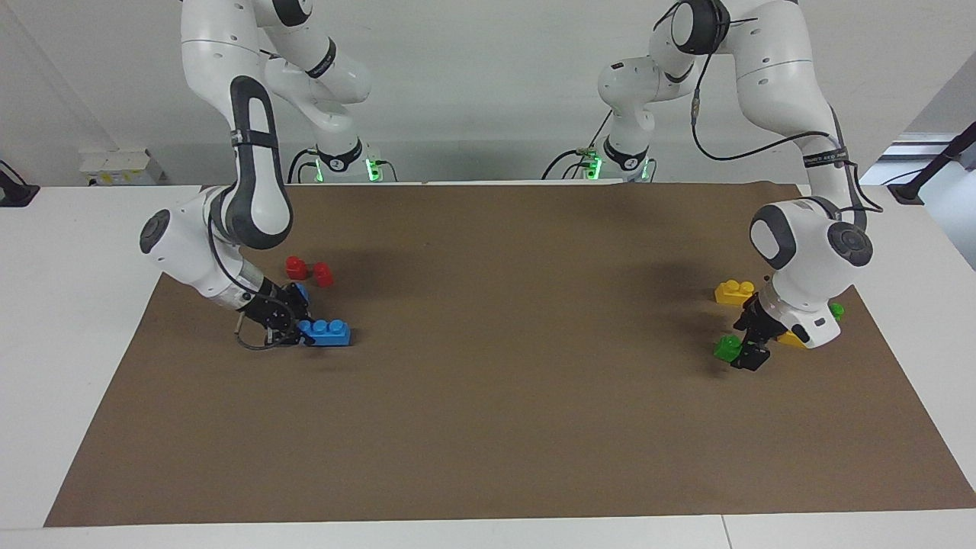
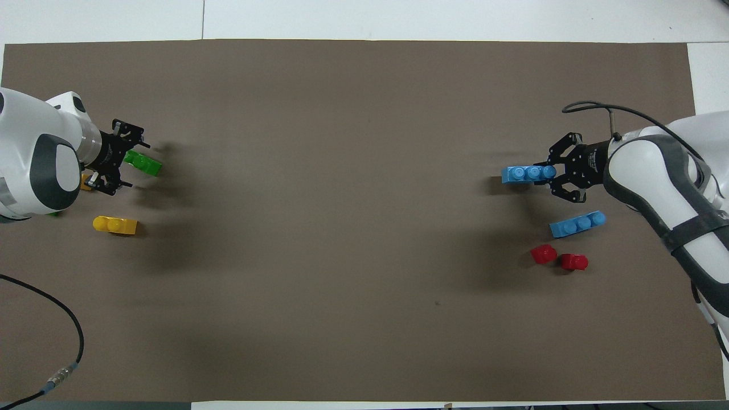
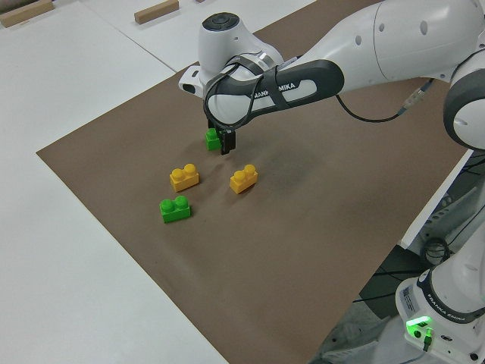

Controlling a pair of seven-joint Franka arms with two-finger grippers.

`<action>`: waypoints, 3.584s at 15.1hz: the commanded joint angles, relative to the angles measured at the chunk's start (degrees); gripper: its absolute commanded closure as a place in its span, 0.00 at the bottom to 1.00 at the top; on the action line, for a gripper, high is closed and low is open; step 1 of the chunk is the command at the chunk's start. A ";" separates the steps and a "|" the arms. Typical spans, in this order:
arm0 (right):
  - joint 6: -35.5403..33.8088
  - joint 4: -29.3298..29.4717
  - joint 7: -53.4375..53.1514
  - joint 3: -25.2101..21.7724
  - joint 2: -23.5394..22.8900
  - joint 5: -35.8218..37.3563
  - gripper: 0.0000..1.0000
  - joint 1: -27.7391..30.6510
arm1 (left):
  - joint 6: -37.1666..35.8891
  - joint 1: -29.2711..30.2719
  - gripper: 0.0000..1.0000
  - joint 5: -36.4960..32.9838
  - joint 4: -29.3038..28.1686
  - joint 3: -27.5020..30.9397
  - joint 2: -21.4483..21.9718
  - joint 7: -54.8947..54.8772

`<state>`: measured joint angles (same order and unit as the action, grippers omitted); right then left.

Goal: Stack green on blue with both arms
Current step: 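Grasp the green brick with the left gripper while the right gripper grasps the blue brick, then carry the blue brick to center with the right gripper while the left gripper lifts green, then move the green brick with the left gripper toward the held blue brick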

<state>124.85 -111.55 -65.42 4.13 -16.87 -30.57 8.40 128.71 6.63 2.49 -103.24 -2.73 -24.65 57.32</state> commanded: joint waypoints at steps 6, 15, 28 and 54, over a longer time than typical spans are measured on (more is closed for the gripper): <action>3.02 8.10 -12.49 1.06 0.17 -4.24 1.00 -16.11 | 2.07 -0.22 0.47 -3.73 -1.43 0.36 0.75 0.86; 9.01 8.19 -30.37 0.80 -3.52 -2.75 1.00 -32.65 | 0.93 -0.39 1.00 -3.46 -0.29 0.10 1.36 1.12; 19.56 4.59 -34.42 0.88 -7.66 -2.30 1.00 -37.14 | -14.45 -15.40 1.00 -3.11 -1.52 -0.17 15.24 35.45; 22.37 1.51 -42.51 0.36 -8.10 3.14 1.00 -39.16 | 5.23 -40.03 1.00 -9.78 -13.21 0.01 13.59 75.03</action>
<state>146.28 -109.20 -106.39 5.01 -25.16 -29.08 -30.34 131.47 -31.67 -4.61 -115.87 -3.69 -9.58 128.87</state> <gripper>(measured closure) 0.656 0.656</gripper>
